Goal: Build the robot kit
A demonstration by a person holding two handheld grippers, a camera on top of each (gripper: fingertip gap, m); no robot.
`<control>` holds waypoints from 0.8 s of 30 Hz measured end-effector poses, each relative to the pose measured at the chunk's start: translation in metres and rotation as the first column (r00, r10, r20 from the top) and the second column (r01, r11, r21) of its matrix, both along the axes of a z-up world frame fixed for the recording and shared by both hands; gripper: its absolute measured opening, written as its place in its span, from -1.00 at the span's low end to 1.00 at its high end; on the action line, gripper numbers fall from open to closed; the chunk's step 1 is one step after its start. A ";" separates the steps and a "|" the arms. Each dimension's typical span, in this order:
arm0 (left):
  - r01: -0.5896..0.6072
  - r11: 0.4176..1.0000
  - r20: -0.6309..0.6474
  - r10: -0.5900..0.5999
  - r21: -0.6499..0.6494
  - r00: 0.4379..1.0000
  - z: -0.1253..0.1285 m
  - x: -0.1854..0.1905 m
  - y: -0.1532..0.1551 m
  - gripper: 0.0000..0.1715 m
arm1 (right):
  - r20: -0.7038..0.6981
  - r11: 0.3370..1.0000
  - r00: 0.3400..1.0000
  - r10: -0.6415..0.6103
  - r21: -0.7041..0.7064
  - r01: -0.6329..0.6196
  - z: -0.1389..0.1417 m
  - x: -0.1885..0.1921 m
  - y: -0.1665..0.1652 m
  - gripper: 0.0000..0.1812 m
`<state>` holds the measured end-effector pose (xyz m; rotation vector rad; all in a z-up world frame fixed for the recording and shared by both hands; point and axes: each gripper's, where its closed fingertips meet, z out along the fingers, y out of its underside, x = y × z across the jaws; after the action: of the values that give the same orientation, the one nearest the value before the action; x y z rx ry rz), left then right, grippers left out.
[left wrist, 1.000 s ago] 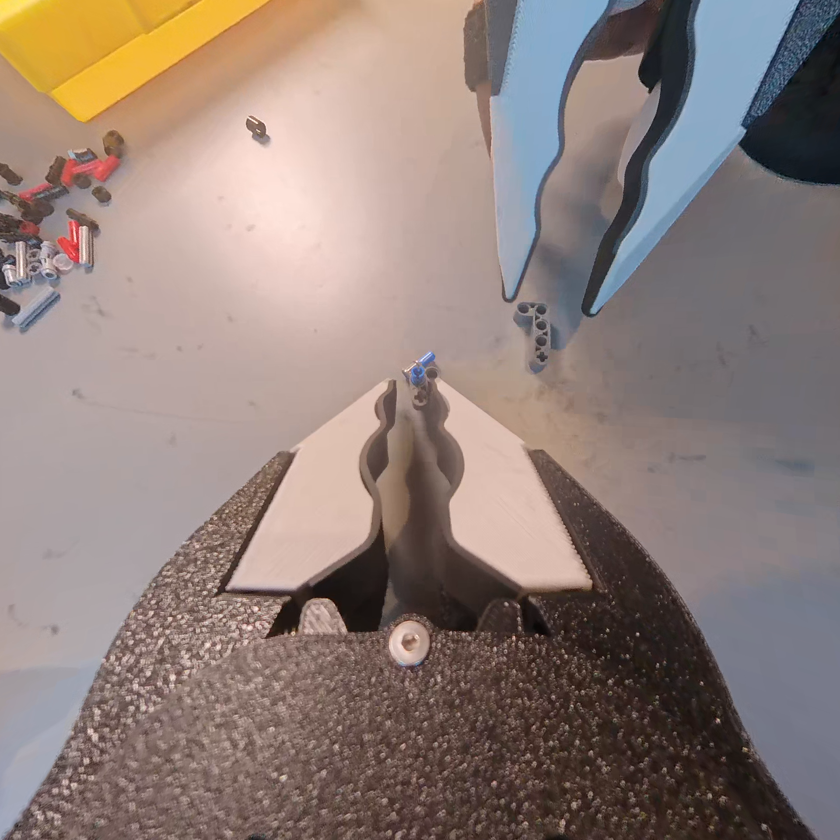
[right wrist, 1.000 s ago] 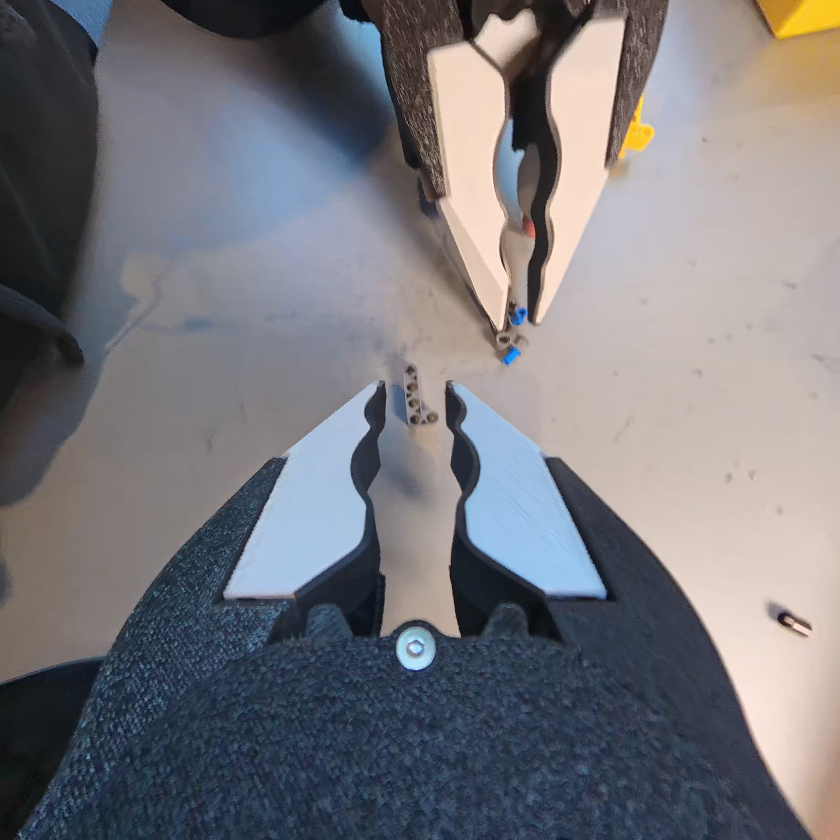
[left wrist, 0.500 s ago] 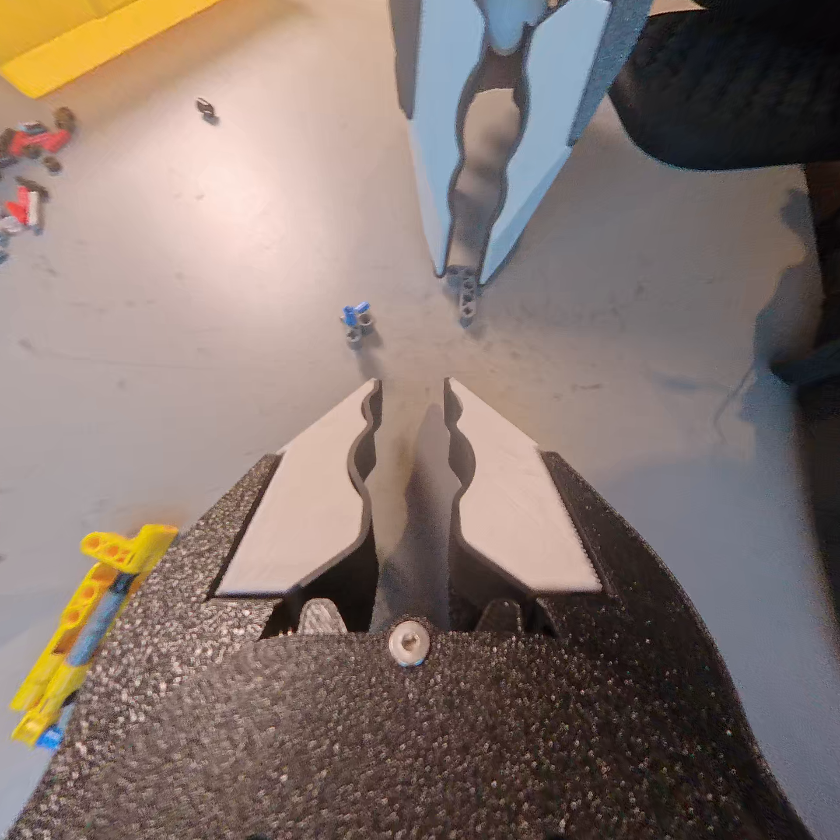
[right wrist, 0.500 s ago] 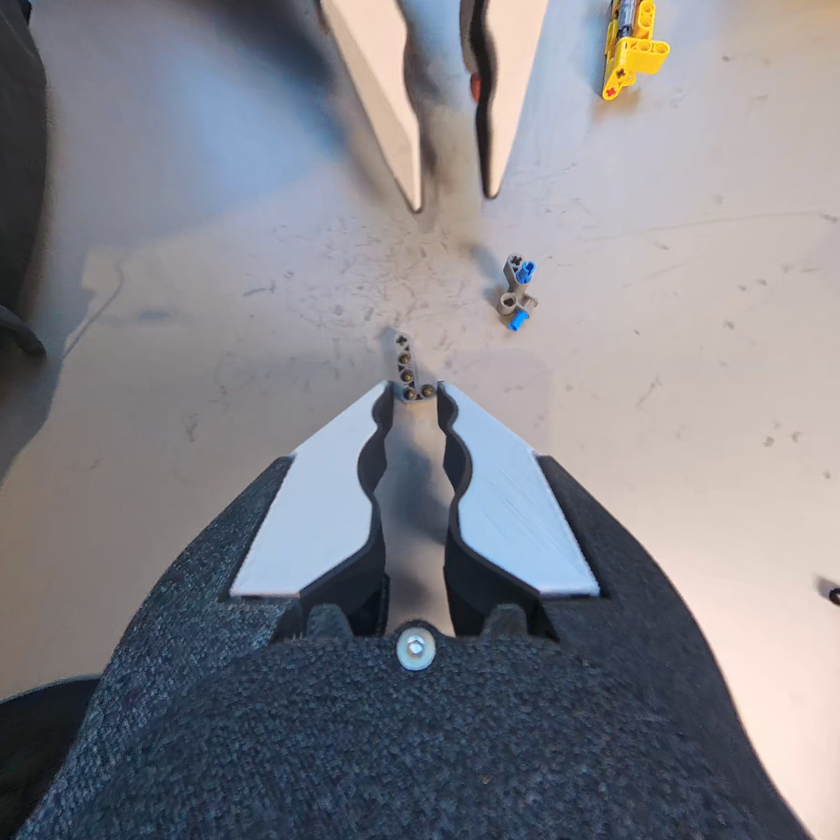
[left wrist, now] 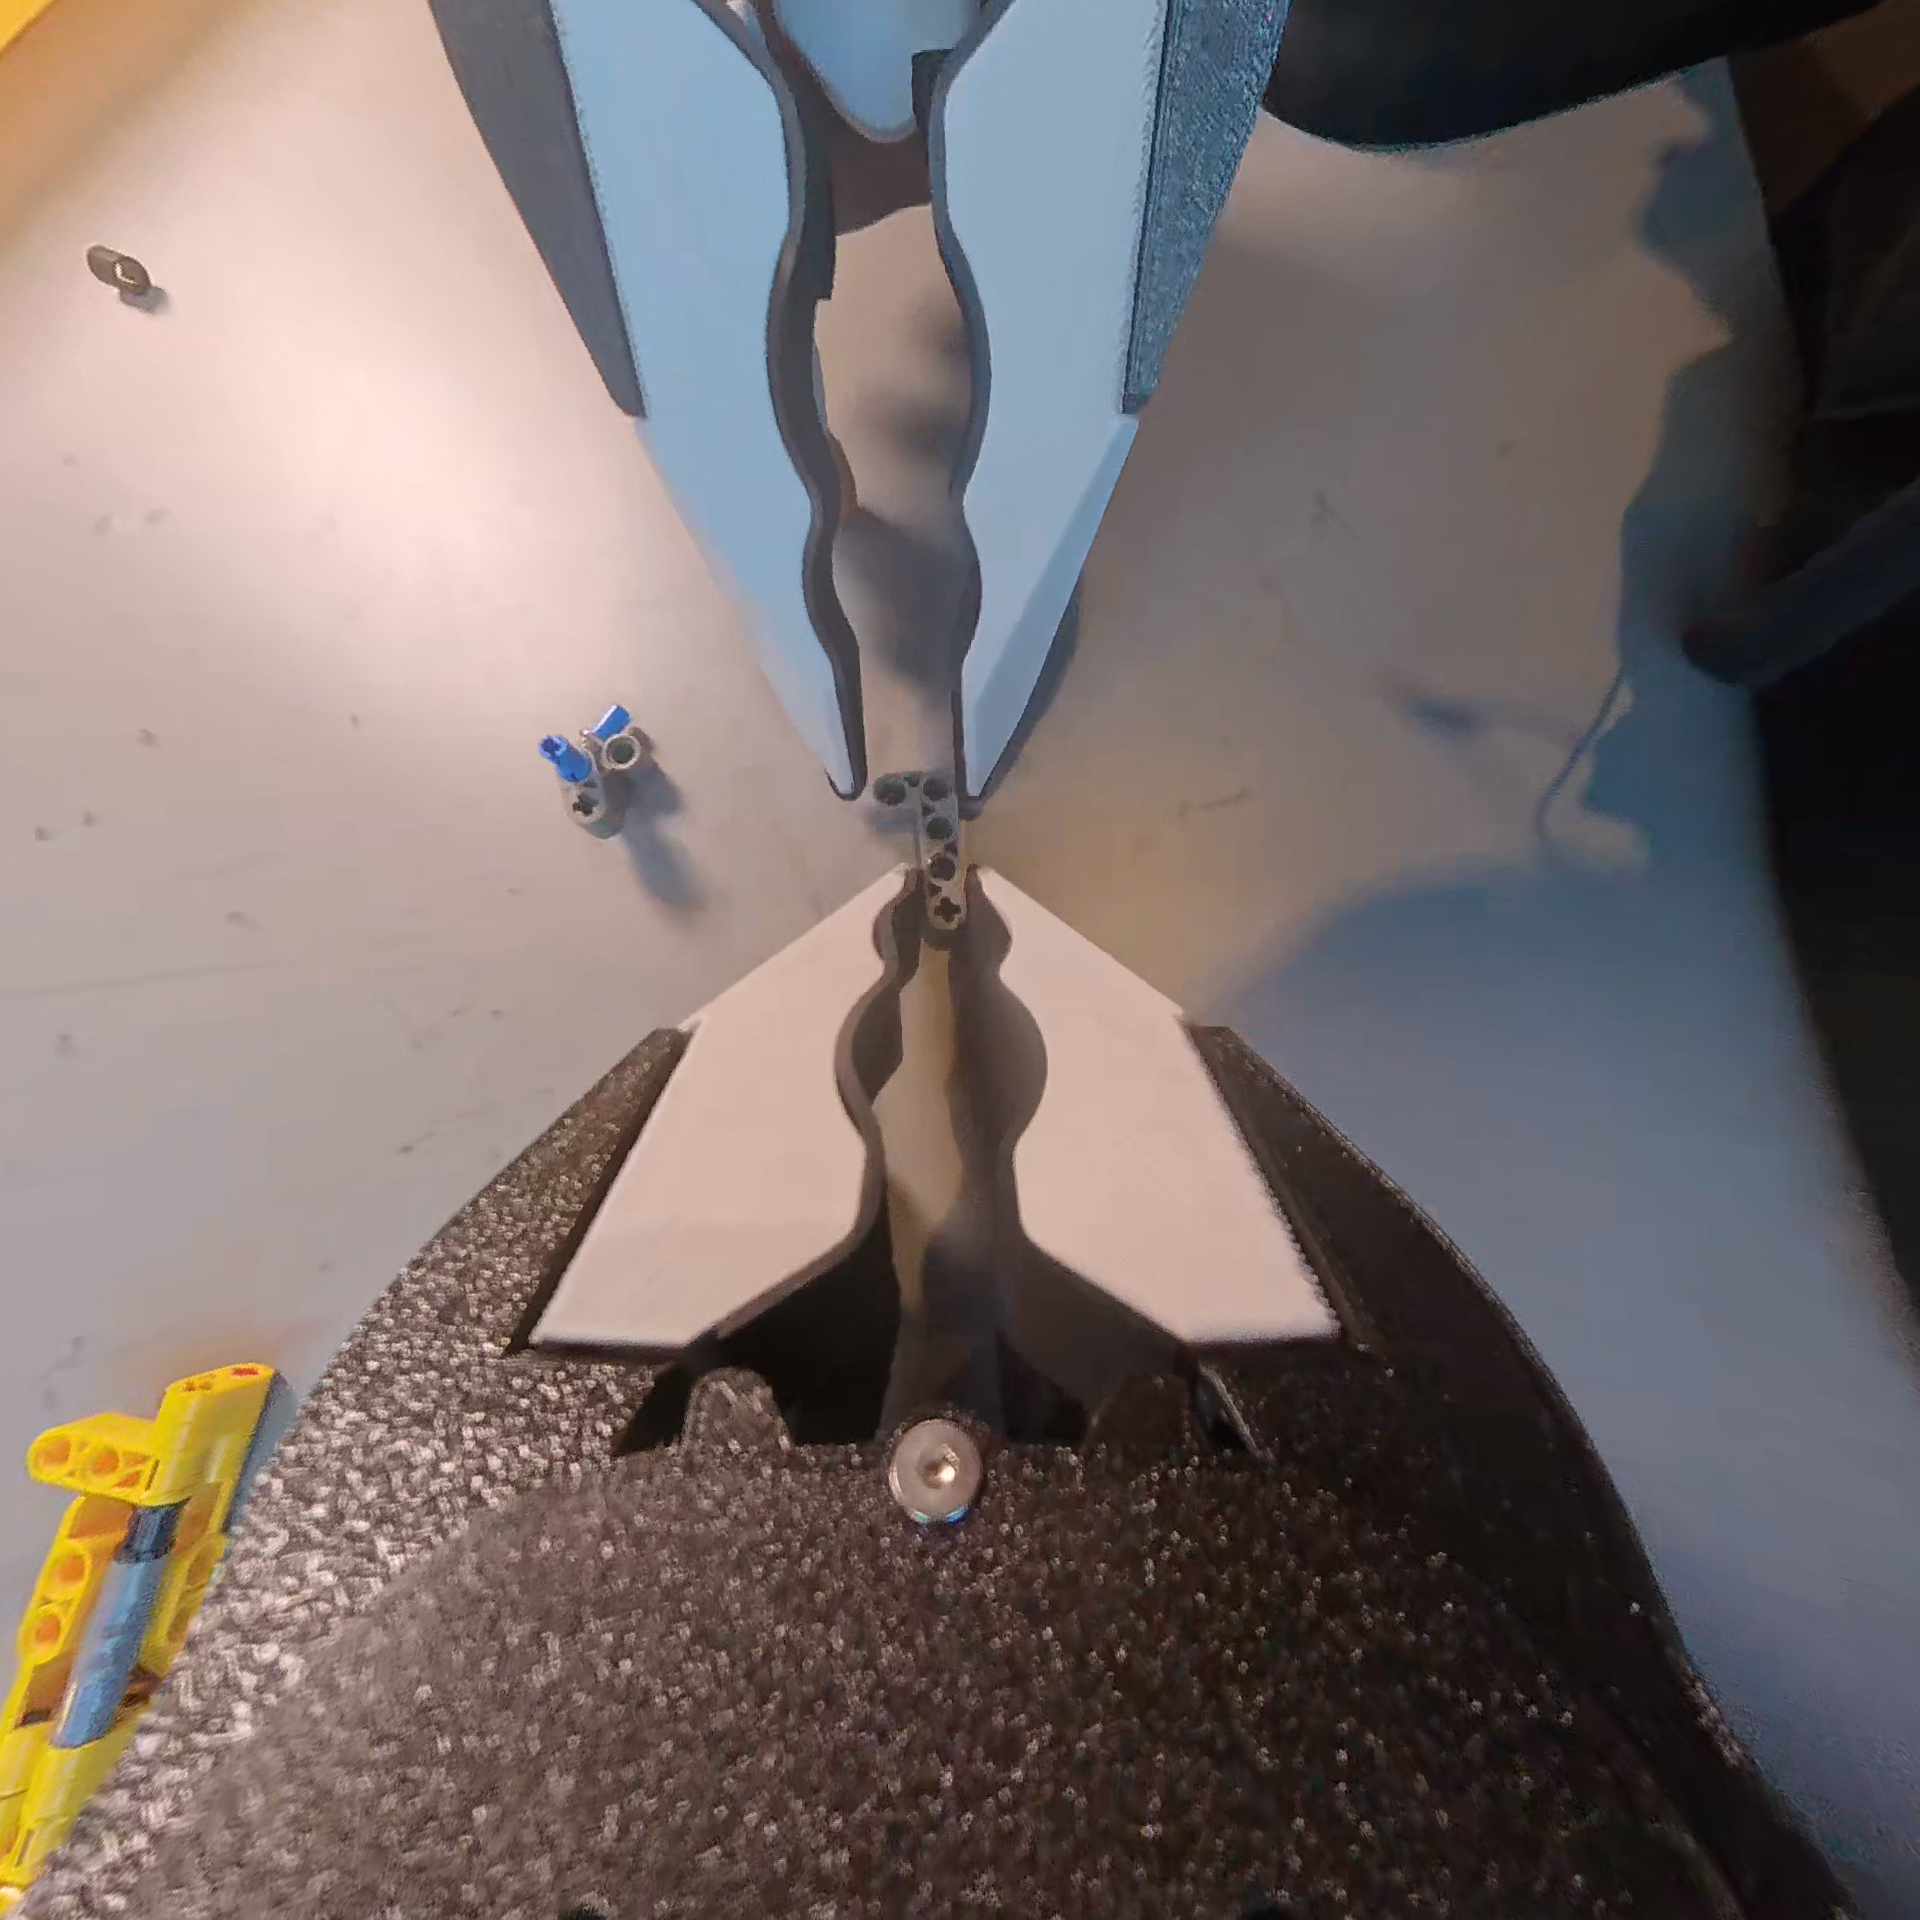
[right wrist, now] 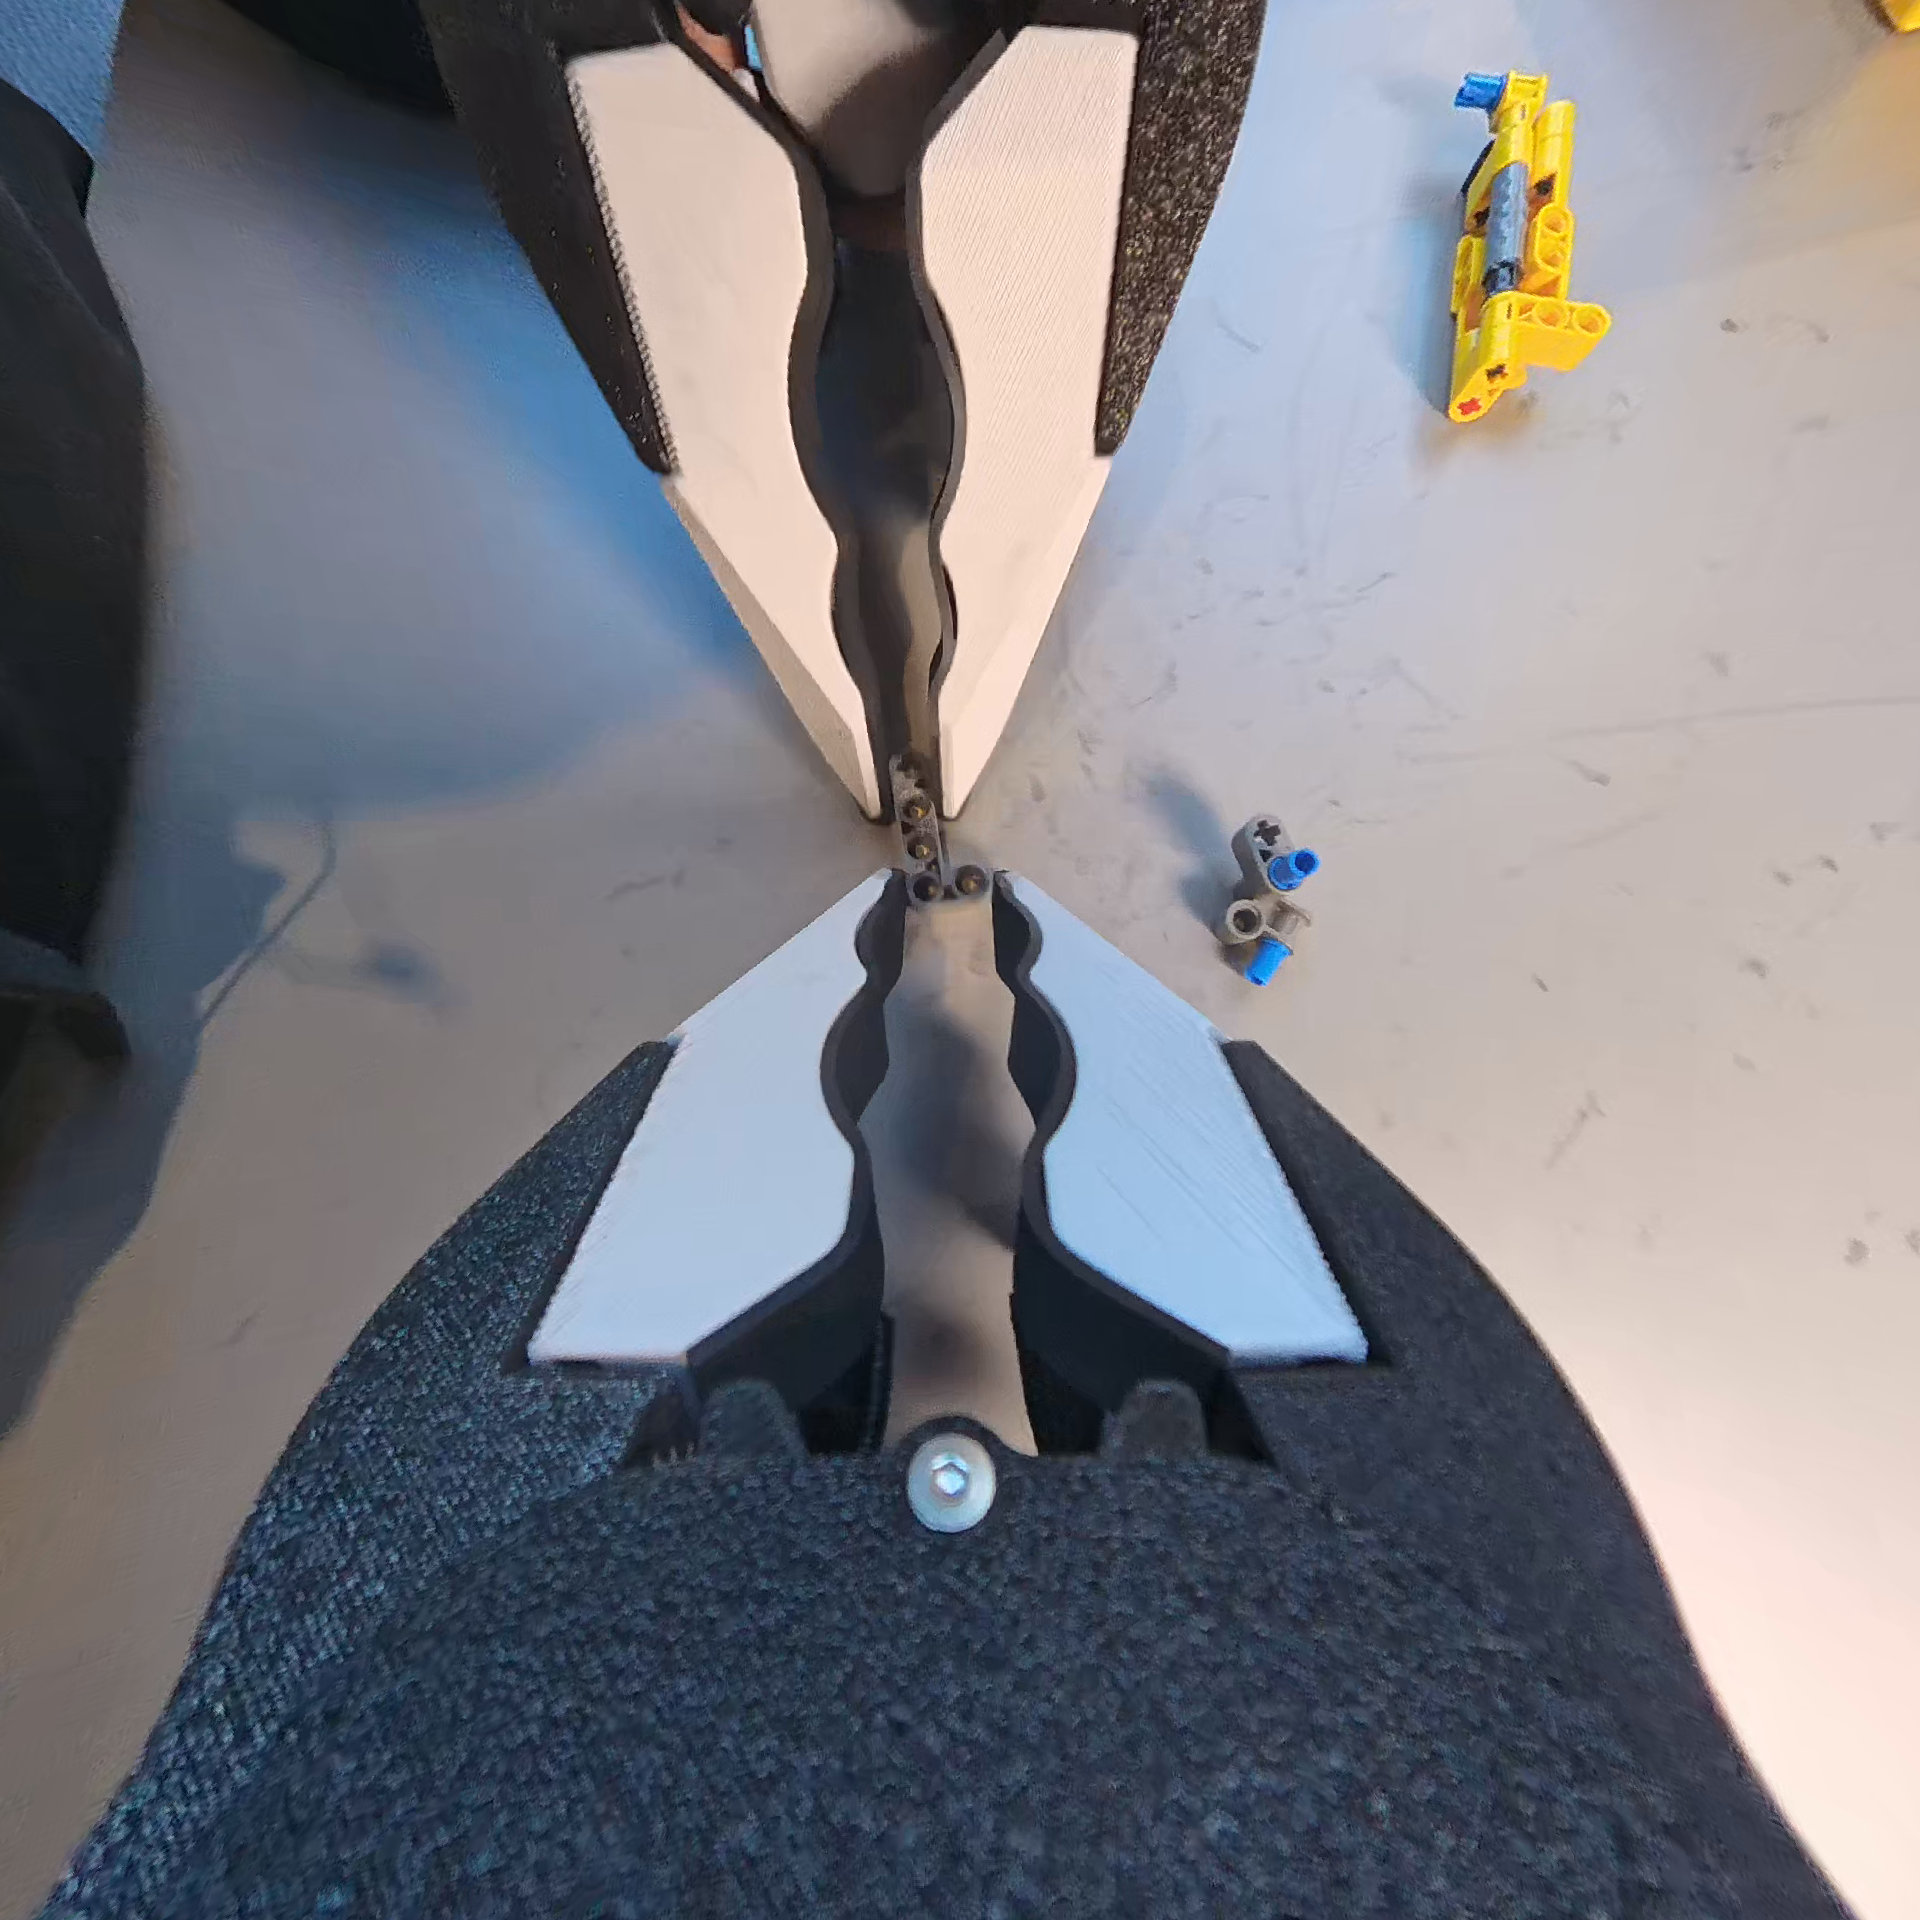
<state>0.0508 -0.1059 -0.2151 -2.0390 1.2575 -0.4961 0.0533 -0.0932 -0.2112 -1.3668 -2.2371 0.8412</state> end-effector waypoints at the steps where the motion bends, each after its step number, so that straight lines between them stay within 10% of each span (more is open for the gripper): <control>1: 0.008 1.000 -0.005 -0.008 0.004 1.000 0.000 -0.002 -0.001 -0.93 | -0.007 1.000 1.000 0.000 -0.003 0.000 0.001 0.000 0.000 -0.81; 16: 0.012 1.000 0.004 -0.012 0.000 1.000 0.004 -0.027 -0.001 -0.79 | -0.106 0.998 0.994 -0.037 -0.061 0.030 0.014 0.005 0.010 -0.79; 24: -0.335 0.917 0.393 0.233 0.214 0.889 0.086 -0.060 0.048 -0.60 | -0.303 0.977 0.935 -0.184 -0.157 0.141 0.050 -0.002 0.045 -0.77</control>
<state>-0.0092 -0.0578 -0.1288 -1.7551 0.7406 -0.4943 0.0518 -0.0483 -0.1608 -1.3445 -1.8262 1.0816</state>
